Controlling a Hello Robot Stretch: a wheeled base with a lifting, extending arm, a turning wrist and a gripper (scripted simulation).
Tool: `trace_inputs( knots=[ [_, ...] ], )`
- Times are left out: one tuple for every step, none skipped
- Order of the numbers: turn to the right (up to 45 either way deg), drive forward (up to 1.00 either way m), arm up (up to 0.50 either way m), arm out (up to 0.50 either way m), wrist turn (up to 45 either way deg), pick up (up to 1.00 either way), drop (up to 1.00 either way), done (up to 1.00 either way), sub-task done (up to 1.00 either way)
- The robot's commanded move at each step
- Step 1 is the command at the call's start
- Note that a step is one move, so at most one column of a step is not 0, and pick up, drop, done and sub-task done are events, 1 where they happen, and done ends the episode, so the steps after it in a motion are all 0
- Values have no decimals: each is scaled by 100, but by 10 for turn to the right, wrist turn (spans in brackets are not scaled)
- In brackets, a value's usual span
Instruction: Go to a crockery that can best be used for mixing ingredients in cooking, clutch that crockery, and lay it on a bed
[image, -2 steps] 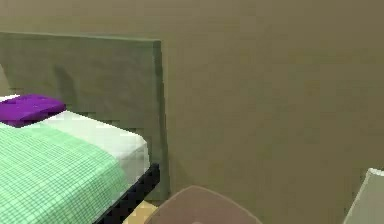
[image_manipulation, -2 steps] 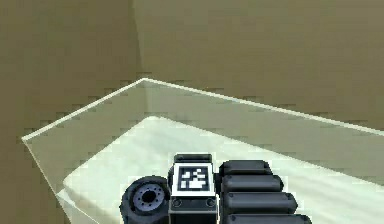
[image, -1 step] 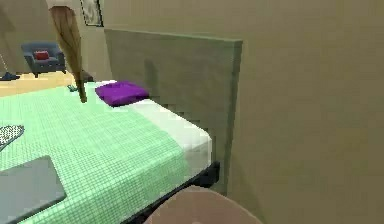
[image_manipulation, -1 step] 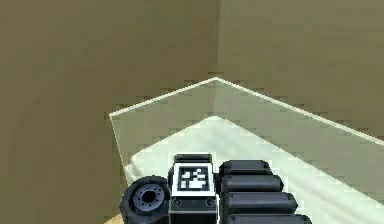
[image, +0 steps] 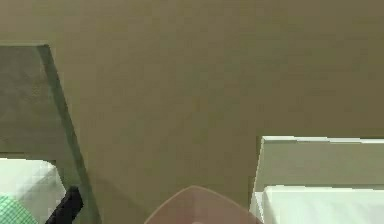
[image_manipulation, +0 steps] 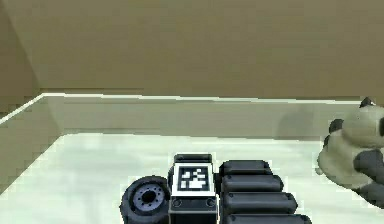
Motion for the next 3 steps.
trace_inputs(
  knots=[
    [450, 0, 0, 0, 0, 0, 0, 0, 0],
    [0, 0, 0, 44, 0, 0, 0, 0, 0],
    [0, 0, 0, 0, 390, 0, 0, 0, 0]
  ],
)
